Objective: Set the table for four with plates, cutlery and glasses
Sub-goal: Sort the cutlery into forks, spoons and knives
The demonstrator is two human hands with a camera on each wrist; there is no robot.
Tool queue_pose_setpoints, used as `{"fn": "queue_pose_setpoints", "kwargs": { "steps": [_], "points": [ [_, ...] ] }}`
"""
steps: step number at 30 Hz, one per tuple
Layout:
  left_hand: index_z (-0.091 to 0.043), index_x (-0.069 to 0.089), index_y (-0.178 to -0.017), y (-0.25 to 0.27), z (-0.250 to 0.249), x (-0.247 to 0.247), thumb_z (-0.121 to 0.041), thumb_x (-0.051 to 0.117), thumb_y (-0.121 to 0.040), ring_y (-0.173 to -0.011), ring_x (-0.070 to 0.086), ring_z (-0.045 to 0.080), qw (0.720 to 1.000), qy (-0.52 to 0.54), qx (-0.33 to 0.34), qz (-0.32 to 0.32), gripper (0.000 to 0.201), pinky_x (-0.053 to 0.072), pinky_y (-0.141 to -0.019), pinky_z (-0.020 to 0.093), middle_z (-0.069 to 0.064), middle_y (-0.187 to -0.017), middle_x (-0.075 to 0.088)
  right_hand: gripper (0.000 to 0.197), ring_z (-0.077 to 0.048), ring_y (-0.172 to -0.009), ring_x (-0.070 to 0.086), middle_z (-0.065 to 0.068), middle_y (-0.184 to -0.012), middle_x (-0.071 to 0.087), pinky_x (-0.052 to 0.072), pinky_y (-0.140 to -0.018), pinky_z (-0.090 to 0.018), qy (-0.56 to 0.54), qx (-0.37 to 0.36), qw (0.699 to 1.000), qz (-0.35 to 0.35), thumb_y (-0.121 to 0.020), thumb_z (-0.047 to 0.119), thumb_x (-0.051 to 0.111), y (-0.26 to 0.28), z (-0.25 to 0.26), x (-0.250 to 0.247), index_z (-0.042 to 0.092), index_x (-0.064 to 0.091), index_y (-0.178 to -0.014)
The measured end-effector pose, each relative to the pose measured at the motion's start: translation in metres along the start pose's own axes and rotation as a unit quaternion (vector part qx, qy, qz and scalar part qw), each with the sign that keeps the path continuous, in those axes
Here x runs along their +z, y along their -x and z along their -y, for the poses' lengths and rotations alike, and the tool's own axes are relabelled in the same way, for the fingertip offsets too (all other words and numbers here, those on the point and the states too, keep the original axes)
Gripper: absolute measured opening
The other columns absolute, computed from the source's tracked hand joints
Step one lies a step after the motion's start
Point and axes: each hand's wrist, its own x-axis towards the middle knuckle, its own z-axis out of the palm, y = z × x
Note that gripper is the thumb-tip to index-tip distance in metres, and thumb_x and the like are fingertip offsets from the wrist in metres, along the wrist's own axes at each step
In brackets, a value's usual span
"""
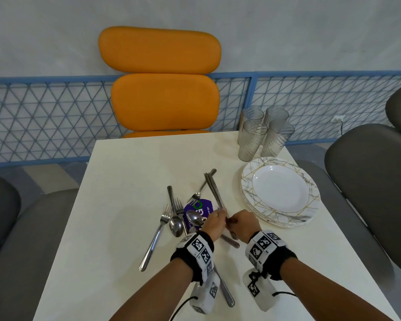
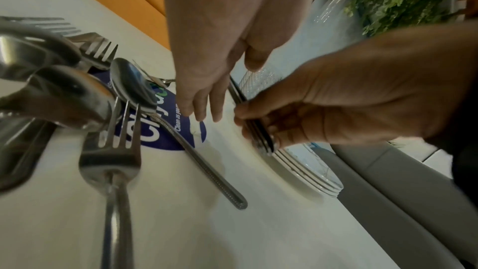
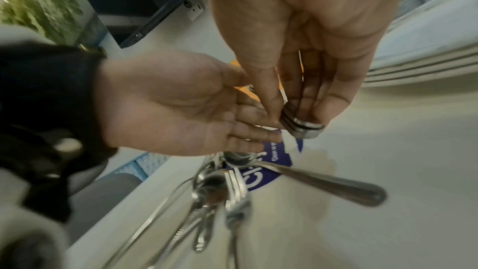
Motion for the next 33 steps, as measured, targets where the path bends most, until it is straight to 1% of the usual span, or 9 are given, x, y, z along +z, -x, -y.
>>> {"fn": "queue_pose_setpoints", "kwargs": {
  "steps": [3, 6, 8, 11, 15, 18, 21, 26, 33],
  "points": [
    [-0.011, 0.049, -0.127, 0.004, 0.003, -0.005, -0.029, 0.027, -0.101, -0.125, 0.043, 0.022, 1.000, -0.002, 0.017, -0.002, 0.040, 0.031, -0.104, 0.032, 0.005, -0.125, 0.051, 0.022, -0.024, -0.088, 0.065, -0.013, -0.092, 0.067, 0.048, -0.061, -0.023, 0.057, 0.030, 0.998, -0.012, -0.088, 0.020, 0.056, -0.011, -0.009, -0.004, 0.001, 0.065, -0.095],
    [-0.028, 0.048, -0.088, 0.006, 0.020, -0.019, -0.030, 0.029, -0.100, -0.091, 0.047, 0.013, 0.999, -0.003, 0.027, -0.024, 0.023, 0.036, -0.092, 0.031, -0.006, -0.091, 0.048, 0.023, -0.027, -0.102, 0.064, -0.014, -0.111, 0.065, 0.051, -0.081, -0.027, 0.100, 0.046, 0.993, -0.034, -0.091, 0.013, 0.051, -0.019, -0.015, 0.000, 0.000, 0.059, -0.108],
    [-0.019, 0.052, -0.088, 0.011, 0.030, -0.034, -0.032, 0.030, -0.100, -0.072, 0.045, 0.006, 0.998, 0.001, 0.042, -0.048, 0.028, 0.039, -0.077, 0.028, -0.006, -0.080, 0.047, 0.024, -0.026, -0.108, 0.062, -0.014, -0.116, 0.063, 0.050, -0.086, -0.027, 0.126, 0.042, 0.990, -0.049, -0.093, 0.012, 0.049, -0.021, -0.016, 0.005, 0.001, 0.057, -0.113],
    [-0.016, 0.058, -0.090, 0.020, 0.045, -0.062, -0.028, 0.034, -0.099, -0.068, 0.047, 0.006, 0.994, 0.016, 0.064, -0.091, 0.028, 0.040, -0.061, 0.016, -0.006, -0.075, 0.052, 0.024, -0.026, -0.112, 0.058, -0.013, -0.121, 0.058, 0.048, -0.090, -0.029, 0.144, 0.021, 0.986, -0.076, -0.093, 0.010, 0.047, -0.020, -0.017, 0.011, 0.003, 0.055, -0.115],
    [-0.016, 0.064, -0.101, 0.026, 0.064, -0.098, -0.028, 0.041, -0.097, -0.098, 0.053, 0.019, 0.987, -0.006, 0.048, -0.154, 0.026, 0.038, -0.084, 0.026, 0.004, -0.099, 0.061, 0.025, -0.028, -0.113, 0.054, -0.015, -0.123, 0.052, 0.046, -0.090, -0.031, 0.132, 0.026, 0.986, -0.097, -0.094, 0.010, 0.045, -0.019, -0.019, 0.019, 0.001, 0.053, -0.116],
    [-0.011, 0.068, -0.107, 0.030, 0.080, -0.112, -0.028, 0.048, -0.094, -0.106, 0.055, 0.023, 0.983, 0.011, 0.024, -0.182, 0.029, 0.038, -0.098, 0.035, 0.007, -0.106, 0.064, 0.024, -0.030, -0.112, 0.054, -0.017, -0.122, 0.053, 0.046, -0.089, -0.033, 0.110, 0.035, 0.988, -0.099, -0.094, 0.009, 0.043, -0.018, -0.018, 0.023, -0.001, 0.053, -0.114],
    [-0.017, 0.067, -0.100, 0.038, 0.089, -0.118, -0.027, 0.049, -0.094, -0.101, 0.053, 0.022, 0.981, 0.015, 0.017, -0.194, 0.022, 0.038, -0.093, 0.031, 0.004, -0.100, 0.061, 0.025, -0.030, -0.113, 0.053, -0.017, -0.123, 0.051, 0.045, -0.089, -0.033, 0.099, 0.041, 0.990, -0.092, -0.094, 0.010, 0.043, -0.016, -0.016, 0.024, -0.001, 0.051, -0.115],
    [-0.010, 0.064, -0.116, 0.043, 0.096, -0.118, -0.027, 0.048, -0.095, -0.109, 0.051, 0.020, 0.980, 0.013, 0.012, -0.196, 0.032, 0.035, -0.094, 0.027, 0.003, -0.106, 0.059, 0.027, -0.031, -0.115, 0.052, -0.018, -0.125, 0.050, 0.043, -0.093, -0.034, 0.080, 0.063, 0.991, -0.091, -0.094, 0.013, 0.045, -0.015, -0.017, 0.024, -0.002, 0.049, -0.117],
    [-0.016, 0.065, -0.107, 0.041, 0.100, -0.117, -0.026, 0.049, -0.095, -0.108, 0.053, 0.021, 0.986, -0.006, 0.015, -0.164, 0.023, 0.036, -0.093, 0.027, 0.005, -0.110, 0.061, 0.032, -0.030, -0.116, 0.053, -0.017, -0.126, 0.049, 0.044, -0.094, -0.034, 0.078, 0.054, 0.991, -0.094, -0.093, 0.019, 0.051, -0.013, -0.019, 0.024, -0.001, 0.048, -0.118]
  ]
}}
